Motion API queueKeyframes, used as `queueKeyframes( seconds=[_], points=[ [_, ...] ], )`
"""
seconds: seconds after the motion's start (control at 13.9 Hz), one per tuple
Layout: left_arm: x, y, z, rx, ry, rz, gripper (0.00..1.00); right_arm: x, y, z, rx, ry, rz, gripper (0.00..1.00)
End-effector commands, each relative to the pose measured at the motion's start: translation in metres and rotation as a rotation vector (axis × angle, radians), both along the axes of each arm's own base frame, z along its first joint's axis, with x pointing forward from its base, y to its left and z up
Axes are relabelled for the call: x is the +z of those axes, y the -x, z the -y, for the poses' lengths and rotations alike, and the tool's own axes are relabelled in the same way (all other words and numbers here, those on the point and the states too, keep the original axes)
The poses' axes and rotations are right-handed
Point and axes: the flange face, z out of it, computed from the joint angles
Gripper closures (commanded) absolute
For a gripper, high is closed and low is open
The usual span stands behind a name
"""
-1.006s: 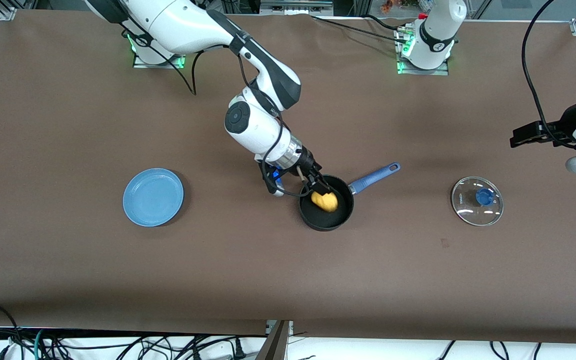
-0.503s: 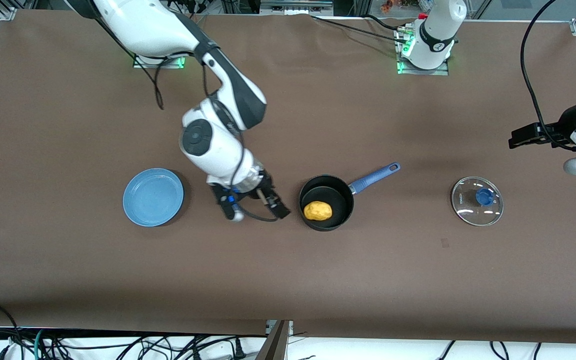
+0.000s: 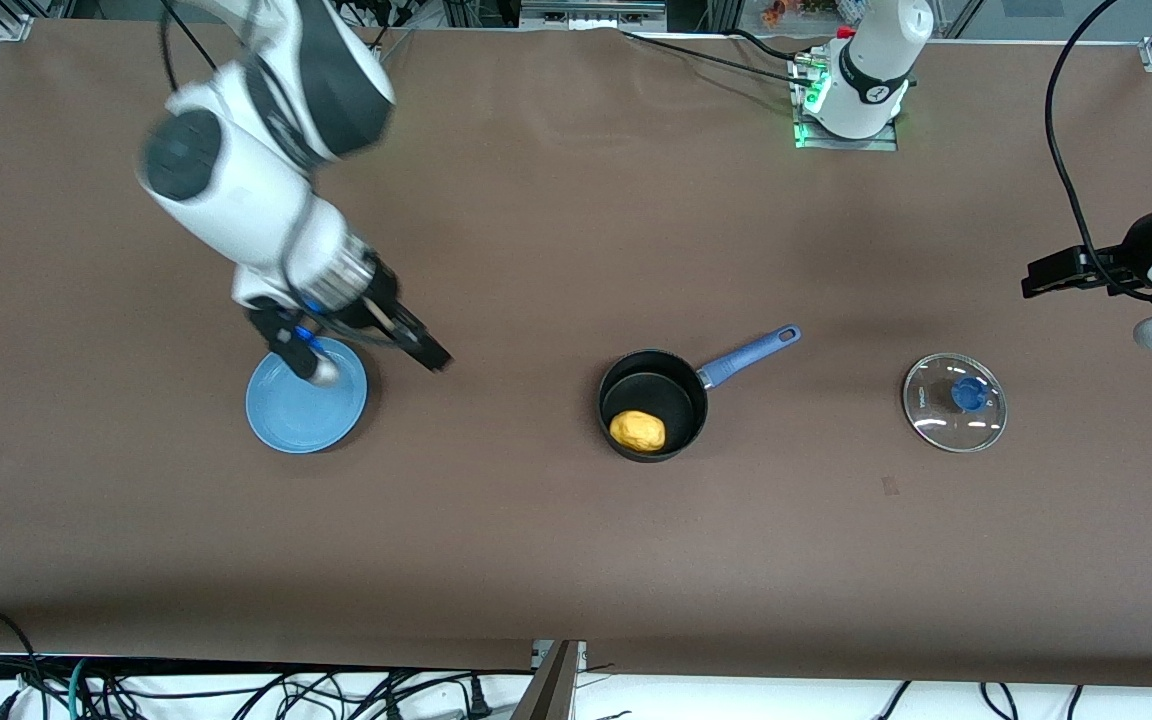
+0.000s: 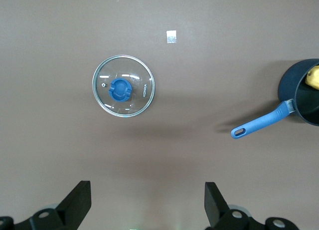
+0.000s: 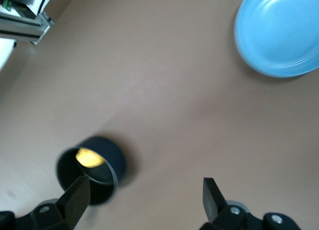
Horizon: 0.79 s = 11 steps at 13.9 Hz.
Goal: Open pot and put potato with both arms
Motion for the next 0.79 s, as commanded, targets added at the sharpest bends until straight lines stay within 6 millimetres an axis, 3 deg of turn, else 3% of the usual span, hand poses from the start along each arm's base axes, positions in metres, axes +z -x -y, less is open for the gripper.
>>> queueKeyframes(
  seconds=[0.0,0.29,0.5,0.72],
  points=[
    [0.005,-0.003,0.000,0.009,0.000,0.001,0.00,0.032,0.022,0.066,0.210,0.023,-0.034,0.00],
    [0.005,-0.003,0.000,0.009,0.002,0.001,0.00,0.060,0.034,0.180,0.559,0.062,-0.065,0.00],
    [0.004,-0.003,0.000,0.009,0.002,-0.001,0.00,0.081,0.058,0.228,0.679,0.109,-0.068,0.00],
    [0.004,-0.004,0.003,0.005,0.002,-0.001,0.00,0.084,0.074,0.243,0.761,0.192,-0.075,0.00]
  ],
)
